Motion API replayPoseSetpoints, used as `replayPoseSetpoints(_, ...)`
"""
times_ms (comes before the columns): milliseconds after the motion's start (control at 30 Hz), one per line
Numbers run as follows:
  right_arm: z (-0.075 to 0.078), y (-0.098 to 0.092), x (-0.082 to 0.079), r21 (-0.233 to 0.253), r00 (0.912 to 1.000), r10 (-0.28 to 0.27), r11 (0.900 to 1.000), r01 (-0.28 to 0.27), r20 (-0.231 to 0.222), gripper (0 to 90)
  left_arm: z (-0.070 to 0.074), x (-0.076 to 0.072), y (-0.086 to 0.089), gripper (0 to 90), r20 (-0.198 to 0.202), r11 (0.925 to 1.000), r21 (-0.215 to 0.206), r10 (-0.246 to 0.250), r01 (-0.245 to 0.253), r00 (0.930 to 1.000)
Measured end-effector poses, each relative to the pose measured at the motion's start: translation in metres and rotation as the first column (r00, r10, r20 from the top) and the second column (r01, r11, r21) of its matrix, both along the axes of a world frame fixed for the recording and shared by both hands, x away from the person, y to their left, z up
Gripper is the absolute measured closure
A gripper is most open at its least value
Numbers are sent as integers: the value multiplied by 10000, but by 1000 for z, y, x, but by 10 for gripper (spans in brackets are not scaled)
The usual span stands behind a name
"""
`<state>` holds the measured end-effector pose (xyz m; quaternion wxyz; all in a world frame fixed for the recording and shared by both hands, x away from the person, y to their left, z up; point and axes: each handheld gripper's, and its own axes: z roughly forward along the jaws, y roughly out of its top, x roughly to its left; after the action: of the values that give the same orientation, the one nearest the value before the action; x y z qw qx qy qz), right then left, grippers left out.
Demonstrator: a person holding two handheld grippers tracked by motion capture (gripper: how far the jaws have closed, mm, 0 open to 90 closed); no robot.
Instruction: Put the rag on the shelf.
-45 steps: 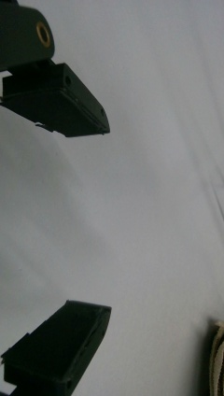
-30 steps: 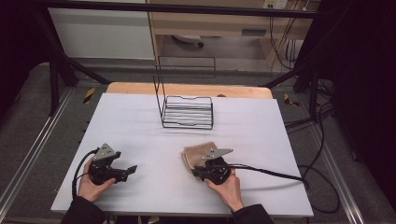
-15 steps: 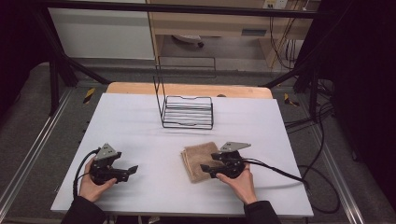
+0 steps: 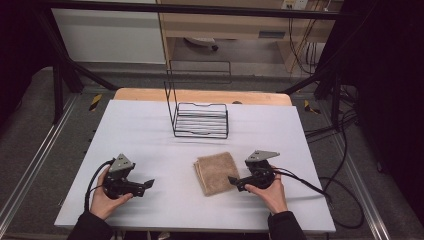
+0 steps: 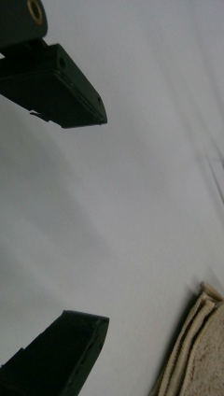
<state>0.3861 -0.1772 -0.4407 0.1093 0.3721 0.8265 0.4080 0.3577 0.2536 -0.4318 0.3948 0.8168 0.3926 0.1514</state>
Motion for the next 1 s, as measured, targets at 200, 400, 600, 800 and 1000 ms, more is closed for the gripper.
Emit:
replayPoseSetpoints(200, 0, -5, 0, 51, 9997, -227, 9997, 227, -61, 45, 7, 1, -21, 40, 69, 9998, 96, -176, 175, 9998)
replayPoseSetpoints(400, 0, -11, 1, 125, 9992, -391, 9992, 392, -50, 41, 12, 6, -46, 46, 120, 9991, 174, -395, 393, 9991)
replayPoseSetpoints(600, 2, -14, 1, 204, 9985, -531, 9984, 529, 105, 38, 16, 15, -75, 56, 152, 9978, 203, -627, 624, 9979)
replayPoseSetpoints(800, 2, -14, 1, 135, 9986, -529, 9985, 528, 37, 37, 16, 29, -101, 80, -2, 9977, 334, -592, 592, 9982)
replayPoseSetpoints(1000, 2, -14, 0, 161, 9985, -544, 9984, 543, 54, 37, 13, 39, -120, 129, -269, 9994, 247, -227, 233, 9994)
